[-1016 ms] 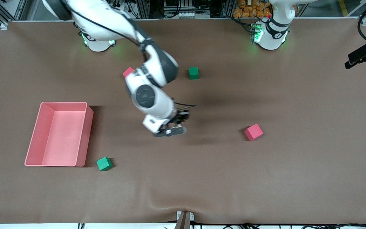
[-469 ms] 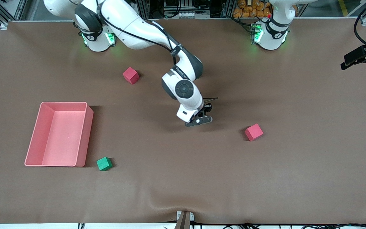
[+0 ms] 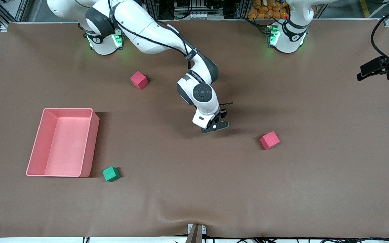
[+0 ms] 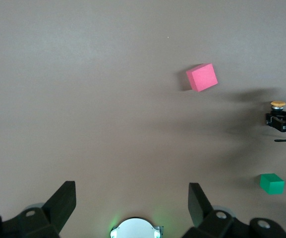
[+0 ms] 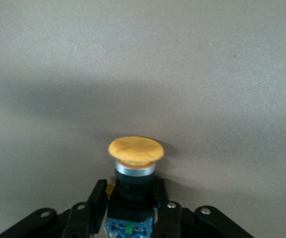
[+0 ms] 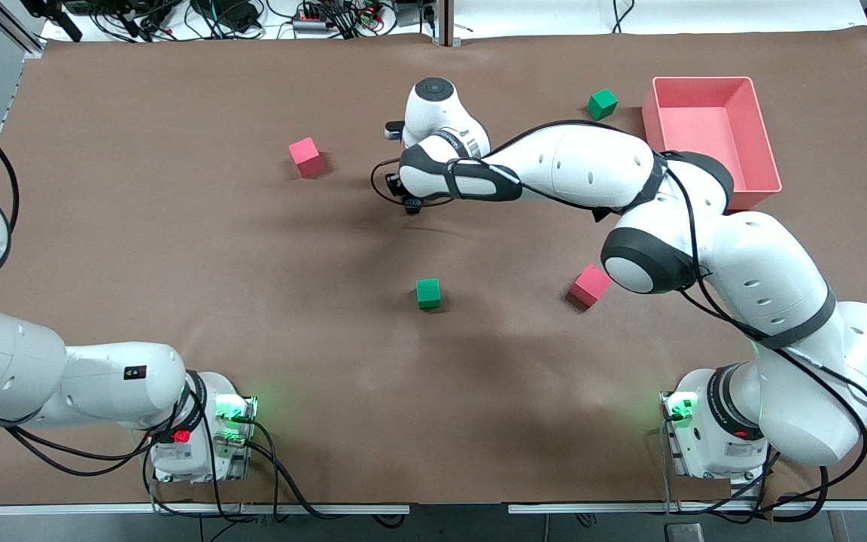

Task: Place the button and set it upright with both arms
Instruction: 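Lower the button onto the table and open the right gripper, then withdraw the right gripper while the left gripper reaches toward the button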

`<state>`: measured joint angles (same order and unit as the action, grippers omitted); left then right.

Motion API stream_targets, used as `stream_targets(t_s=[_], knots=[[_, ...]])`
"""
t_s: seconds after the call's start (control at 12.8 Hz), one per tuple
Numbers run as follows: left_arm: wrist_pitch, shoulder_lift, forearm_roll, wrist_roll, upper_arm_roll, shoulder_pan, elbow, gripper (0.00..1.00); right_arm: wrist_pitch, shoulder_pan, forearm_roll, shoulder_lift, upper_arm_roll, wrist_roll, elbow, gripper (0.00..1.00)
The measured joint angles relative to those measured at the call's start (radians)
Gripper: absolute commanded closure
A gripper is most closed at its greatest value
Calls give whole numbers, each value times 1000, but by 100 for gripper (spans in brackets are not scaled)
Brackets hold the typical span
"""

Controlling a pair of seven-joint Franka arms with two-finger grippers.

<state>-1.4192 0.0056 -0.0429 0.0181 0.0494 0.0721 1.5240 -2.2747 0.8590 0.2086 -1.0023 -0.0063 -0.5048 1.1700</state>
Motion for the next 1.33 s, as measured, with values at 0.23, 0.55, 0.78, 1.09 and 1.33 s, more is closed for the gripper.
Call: stream_targets(t_s=[0.23, 0.55, 0.78, 1.09, 1.33], knots=[[-30, 28, -21, 0, 2, -33, 0, 0, 0, -12, 0, 7, -21, -2, -32, 0], [-70, 84, -72, 0, 19, -73, 2, 0, 274, -125, -11, 122, -47, -4, -73, 0], [-135, 153, -75, 0, 45, -142, 3, 0, 495, -235, -17, 249, -107, -2, -79, 0], [-209, 277, -75, 16, 51, -262, 5, 0, 749, -452, -19, 411, -111, 2, -81, 0], [-261, 352, -75, 42, 52, -324, 3, 0, 828, -578, -19, 500, -105, 4, -80, 0]])
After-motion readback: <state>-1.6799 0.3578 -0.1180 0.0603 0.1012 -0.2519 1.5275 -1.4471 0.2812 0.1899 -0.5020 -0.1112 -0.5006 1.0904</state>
